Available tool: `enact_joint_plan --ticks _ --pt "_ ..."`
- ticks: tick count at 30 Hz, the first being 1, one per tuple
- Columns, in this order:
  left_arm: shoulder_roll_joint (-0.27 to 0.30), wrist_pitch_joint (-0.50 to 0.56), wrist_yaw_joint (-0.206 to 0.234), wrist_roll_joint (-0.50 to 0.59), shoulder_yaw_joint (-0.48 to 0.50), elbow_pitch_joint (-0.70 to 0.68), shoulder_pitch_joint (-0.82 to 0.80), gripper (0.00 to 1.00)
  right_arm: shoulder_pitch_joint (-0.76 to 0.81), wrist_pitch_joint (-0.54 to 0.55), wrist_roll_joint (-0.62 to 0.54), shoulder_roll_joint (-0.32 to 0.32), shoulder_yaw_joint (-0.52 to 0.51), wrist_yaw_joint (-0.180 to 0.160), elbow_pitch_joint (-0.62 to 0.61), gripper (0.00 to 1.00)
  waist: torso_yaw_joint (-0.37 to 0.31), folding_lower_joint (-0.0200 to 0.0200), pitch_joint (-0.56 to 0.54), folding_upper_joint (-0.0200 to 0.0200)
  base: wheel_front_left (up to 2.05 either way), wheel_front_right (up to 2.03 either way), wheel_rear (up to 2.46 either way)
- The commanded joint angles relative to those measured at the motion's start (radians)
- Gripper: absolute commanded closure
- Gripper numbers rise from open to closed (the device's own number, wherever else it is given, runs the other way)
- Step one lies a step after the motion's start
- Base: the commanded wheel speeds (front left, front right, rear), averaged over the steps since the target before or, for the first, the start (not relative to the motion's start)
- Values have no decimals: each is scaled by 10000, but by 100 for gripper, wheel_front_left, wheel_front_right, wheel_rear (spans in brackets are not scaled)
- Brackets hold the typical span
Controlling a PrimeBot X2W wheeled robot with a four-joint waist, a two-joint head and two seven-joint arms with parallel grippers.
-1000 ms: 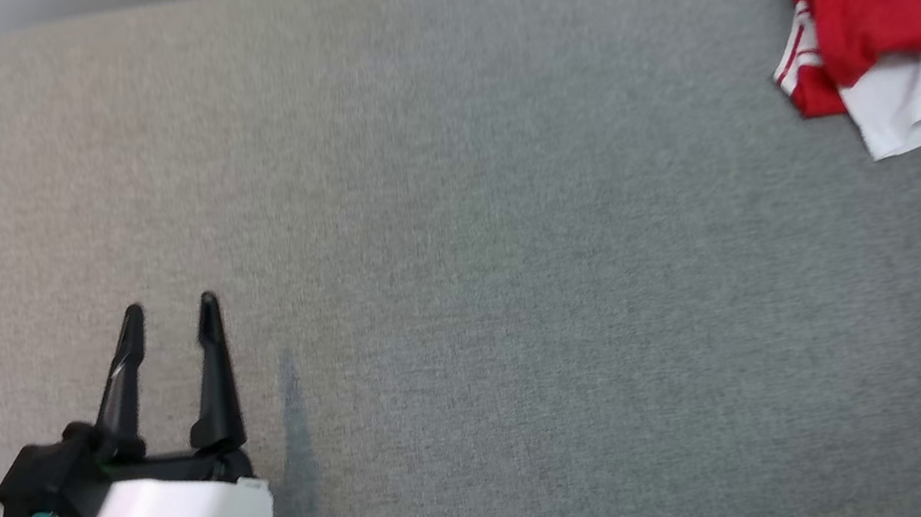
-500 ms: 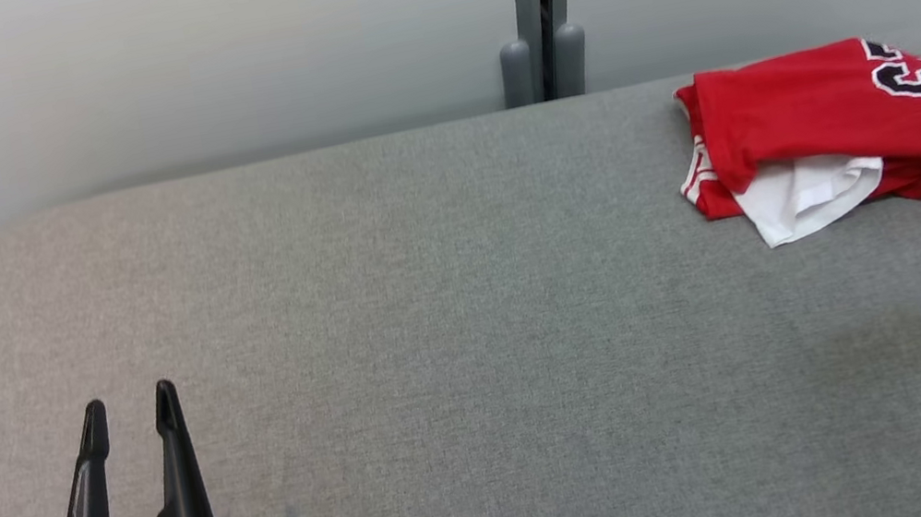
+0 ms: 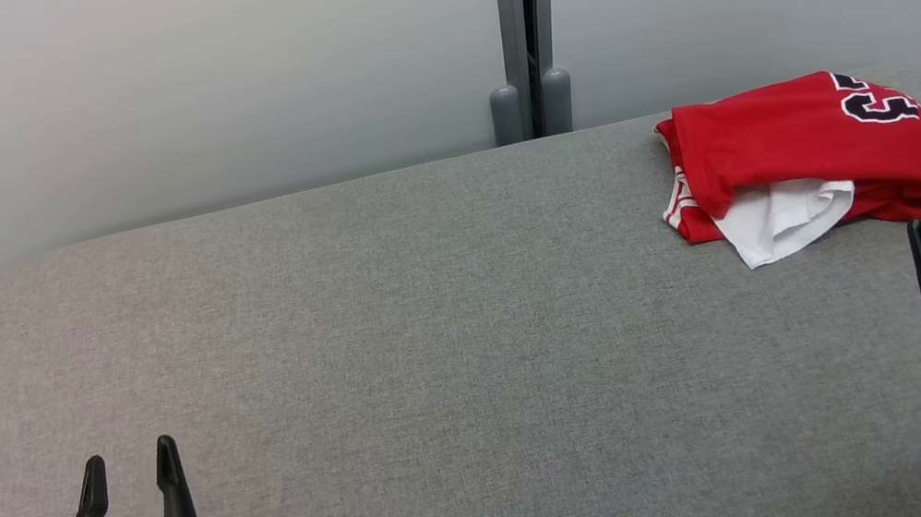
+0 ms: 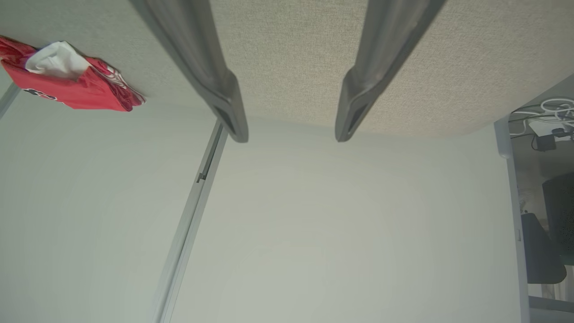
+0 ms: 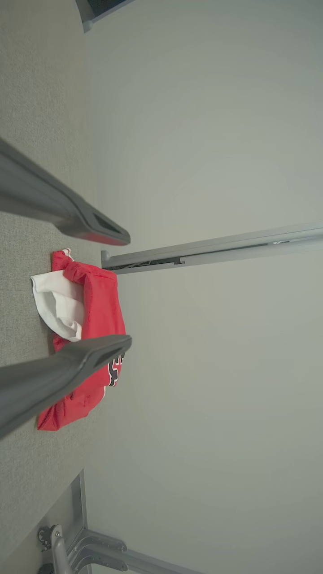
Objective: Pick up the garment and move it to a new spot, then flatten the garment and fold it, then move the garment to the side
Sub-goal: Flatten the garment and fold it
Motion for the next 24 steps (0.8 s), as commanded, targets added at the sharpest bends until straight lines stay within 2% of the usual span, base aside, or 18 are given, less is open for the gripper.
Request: enact_joint_plan --ticks 1,7,14,24 --pt "38 -14 23 88 85 40 138 0 205 -25 0 122 -114 0 -251 0 23 0 8 -1 0 0 0" --pt "2 -15 18 263 -32 272 125 0 734 -25 -192 462 -102 0 -510 0 89 0 10 -1 0 0 0" --pt "-8 -15 0 386 -499 644 -86 0 1023 -26 -595 641 191 0 -695 0 151 0 9 -1 0 0 0" --pt "-22 -15 -4 558 -556 800 -241 0 1074 -26 -633 785 426 0 -707 0 147 0 -16 -1 0 0 0"
